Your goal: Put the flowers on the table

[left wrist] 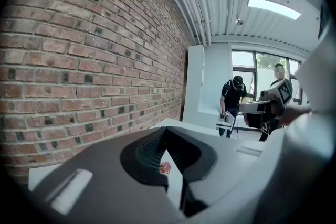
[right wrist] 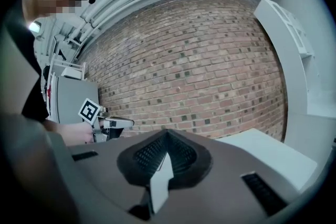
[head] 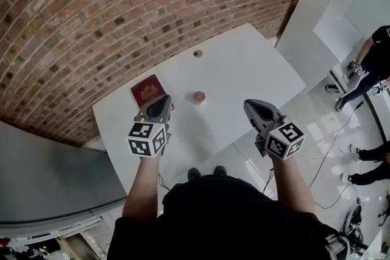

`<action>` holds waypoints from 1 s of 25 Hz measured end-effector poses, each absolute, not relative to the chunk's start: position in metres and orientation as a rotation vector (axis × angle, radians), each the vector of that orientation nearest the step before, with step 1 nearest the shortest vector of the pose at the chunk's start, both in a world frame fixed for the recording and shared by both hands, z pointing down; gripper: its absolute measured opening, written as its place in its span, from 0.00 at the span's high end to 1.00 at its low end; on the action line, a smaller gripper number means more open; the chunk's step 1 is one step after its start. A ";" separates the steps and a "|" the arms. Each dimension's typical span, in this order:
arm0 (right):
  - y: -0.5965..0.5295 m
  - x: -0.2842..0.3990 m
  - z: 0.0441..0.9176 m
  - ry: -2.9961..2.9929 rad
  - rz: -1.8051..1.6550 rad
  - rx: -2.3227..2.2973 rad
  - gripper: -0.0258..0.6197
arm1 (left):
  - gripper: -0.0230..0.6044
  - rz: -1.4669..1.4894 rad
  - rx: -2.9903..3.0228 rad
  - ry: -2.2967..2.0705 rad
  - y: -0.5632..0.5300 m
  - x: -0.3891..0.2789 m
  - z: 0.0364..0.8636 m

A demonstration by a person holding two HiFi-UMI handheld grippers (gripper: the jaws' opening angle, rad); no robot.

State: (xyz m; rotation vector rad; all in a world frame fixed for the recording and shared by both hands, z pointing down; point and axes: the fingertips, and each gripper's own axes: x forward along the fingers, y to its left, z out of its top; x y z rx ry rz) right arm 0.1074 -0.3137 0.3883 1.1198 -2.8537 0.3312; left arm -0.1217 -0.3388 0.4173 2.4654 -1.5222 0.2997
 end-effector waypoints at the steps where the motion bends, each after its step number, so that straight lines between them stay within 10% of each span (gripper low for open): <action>1: -0.312 0.107 0.389 -2.846 0.306 1.110 0.94 | 0.95 0.298 2.462 -1.520 -0.337 -0.121 0.417; 25: -0.305 0.101 0.401 -2.881 0.390 1.065 0.94 | 0.95 0.315 2.509 -1.370 -0.316 -0.102 0.430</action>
